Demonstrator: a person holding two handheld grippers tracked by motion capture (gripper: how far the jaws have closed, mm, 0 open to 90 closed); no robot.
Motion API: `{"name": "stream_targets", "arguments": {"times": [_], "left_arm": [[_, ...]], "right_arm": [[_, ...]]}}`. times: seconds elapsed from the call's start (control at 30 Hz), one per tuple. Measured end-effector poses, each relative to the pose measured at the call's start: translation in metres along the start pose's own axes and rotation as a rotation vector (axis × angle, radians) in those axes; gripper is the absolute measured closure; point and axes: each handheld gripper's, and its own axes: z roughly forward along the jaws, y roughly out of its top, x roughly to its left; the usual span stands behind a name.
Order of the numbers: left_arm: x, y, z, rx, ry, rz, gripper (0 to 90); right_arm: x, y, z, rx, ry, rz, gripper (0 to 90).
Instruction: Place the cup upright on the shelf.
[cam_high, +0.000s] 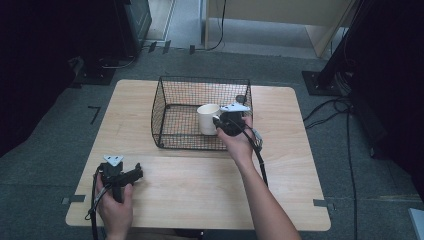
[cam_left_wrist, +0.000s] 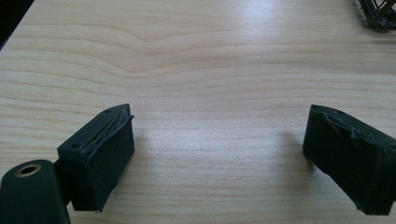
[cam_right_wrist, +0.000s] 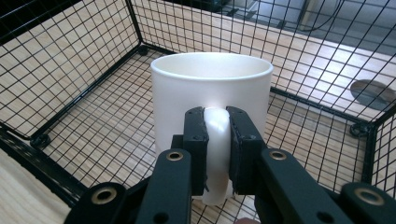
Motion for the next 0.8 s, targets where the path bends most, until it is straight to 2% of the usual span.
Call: {"name": "stream_targets", "arguments": {"times": [0.1,0.4,0.8], "left_arm": [[0.0,0.0,0.0,0.0,0.0,0.0,9.1],[0.0,0.0,0.0,0.0,0.0,0.0,9.1],[0.0,0.0,0.0,0.0,0.0,0.001,9.2]], "right_arm": [[-0.0014,-0.0014,-0.0007,0.002,0.009,0.008,76.8],[-0.007,0.0009,-0.0051,-0.006,0.02,0.041,76.0],[-0.0078,0.0007,-0.0038,-0.004,0.023,0.052,72.1]]}}
